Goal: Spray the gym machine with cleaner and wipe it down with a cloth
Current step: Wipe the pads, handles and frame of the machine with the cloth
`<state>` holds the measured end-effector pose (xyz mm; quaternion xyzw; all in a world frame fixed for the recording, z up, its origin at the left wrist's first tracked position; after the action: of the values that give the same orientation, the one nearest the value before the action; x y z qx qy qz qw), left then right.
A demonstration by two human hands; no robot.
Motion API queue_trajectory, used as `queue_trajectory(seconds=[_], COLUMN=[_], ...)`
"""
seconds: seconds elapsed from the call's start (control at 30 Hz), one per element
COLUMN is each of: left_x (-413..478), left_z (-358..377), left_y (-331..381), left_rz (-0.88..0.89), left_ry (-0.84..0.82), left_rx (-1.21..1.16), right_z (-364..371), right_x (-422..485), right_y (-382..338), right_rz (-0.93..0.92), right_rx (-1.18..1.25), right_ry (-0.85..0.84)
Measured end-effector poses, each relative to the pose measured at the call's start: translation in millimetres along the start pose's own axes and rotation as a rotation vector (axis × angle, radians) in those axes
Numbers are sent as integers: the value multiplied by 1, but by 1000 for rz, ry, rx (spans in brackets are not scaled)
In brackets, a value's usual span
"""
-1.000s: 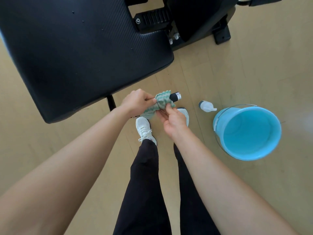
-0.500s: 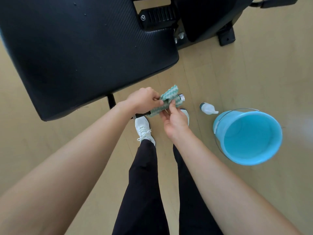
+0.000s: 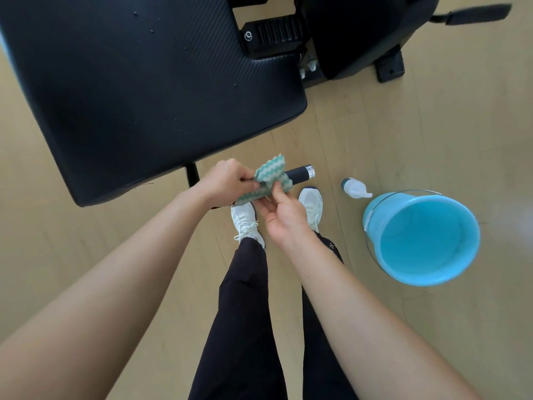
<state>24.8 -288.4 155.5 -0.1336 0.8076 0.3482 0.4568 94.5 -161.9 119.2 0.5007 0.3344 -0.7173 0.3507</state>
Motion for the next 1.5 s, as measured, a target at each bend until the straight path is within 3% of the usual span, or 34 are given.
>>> queue_trajectory(seconds=[0.27, 0.6, 0.73, 0.93, 1.13, 1.3, 1.5], left_x=[39, -21, -27, 4, 29, 17, -28], left_z=[37, -15, -18, 10, 42, 37, -13], left_y=[48, -23, -27, 19, 57, 50, -8], left_rz=[113, 8, -10, 52, 94, 109, -19], left_ry=[-74, -1, 30, 38, 49, 58, 198], left_rx=[-46, -119, -96, 18, -32, -37, -65], right_z=[-45, 20, 18, -19, -51, -34, 6], right_x=[17, -11, -11, 7, 17, 11, -18], right_y=[-54, 27, 25, -28, -76, -47, -7], right_rz=[-129, 69, 85, 0, -91, 7, 134], right_rx=[18, -142, -162, -170, -196, -210, -391], right_ry=[185, -47, -67, 57, 214, 155, 27])
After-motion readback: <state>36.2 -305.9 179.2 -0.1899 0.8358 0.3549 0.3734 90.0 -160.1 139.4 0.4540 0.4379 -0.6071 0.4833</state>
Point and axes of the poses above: each hand's wrist, its own x-axis towards the middle knuckle, its own z-axis out of the palm, y = z × x, the point moved 7 cm from there along x, towards the middle knuckle, and after that the axes turned 14 degrees about -x, right-handed, at the moved point
